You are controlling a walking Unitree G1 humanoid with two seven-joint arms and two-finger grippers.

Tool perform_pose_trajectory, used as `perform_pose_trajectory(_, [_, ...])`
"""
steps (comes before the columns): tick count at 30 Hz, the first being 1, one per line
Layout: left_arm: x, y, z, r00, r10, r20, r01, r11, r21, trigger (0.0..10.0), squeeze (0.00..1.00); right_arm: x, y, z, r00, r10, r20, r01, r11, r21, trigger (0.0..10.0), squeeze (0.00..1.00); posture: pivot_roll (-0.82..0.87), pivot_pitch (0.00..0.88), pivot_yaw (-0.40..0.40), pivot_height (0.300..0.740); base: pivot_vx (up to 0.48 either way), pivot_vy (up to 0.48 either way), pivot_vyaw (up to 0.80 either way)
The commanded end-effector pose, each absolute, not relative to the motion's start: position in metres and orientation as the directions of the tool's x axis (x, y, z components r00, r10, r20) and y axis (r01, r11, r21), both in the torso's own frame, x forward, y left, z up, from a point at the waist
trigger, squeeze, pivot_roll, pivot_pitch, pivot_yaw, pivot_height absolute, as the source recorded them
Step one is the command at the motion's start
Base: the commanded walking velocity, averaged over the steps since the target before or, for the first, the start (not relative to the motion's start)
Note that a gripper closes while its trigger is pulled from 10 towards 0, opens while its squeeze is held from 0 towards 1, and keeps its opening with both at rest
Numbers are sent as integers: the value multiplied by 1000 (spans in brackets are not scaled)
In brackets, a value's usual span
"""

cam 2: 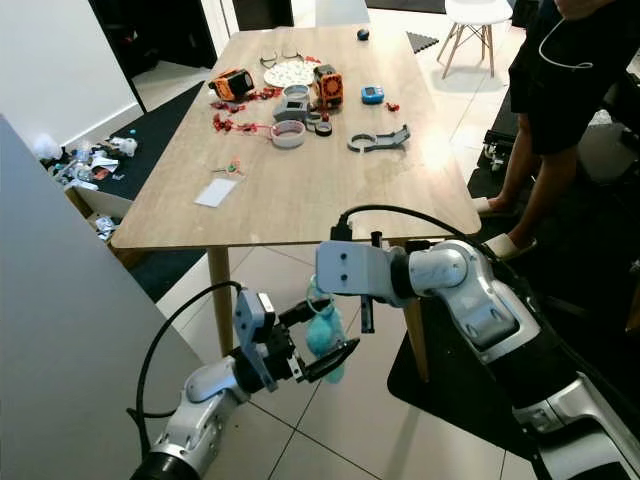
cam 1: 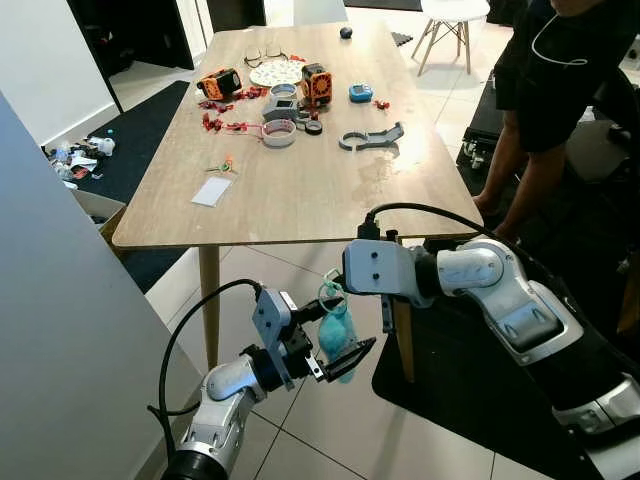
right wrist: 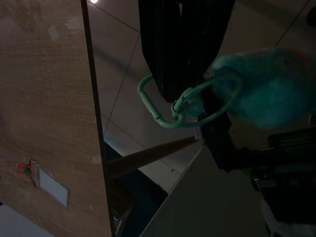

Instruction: Hang keys on a hook

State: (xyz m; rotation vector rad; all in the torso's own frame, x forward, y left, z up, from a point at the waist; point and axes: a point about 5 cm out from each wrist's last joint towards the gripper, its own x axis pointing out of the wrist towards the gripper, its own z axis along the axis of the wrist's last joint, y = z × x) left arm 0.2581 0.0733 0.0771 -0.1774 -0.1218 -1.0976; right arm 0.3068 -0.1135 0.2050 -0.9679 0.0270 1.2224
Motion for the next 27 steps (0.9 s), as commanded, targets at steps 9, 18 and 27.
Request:
perform_pose_trajectory(9, [264,115,36,674,-738,-8,730,668,-142,10000,443,315,-122,203,465,743,-482,-759,55,-648,0,0,-135,47,64,740,0,0,0])
perform_pose_trajectory(18, [258,151,11,784,-605,-141,576,793,-198,10000,0,324,-128,202,556,713,-428,-696,118,-708,1412,0,-134,51,70,740,0,0,0])
perform_pose_trajectory(27, [237,205,-20,895,-324,-306,242,930,-278,10000,0,331,-129,186,640,694,-329,-648,259,-716,10000,0,-130,54,73,740,0,0,0])
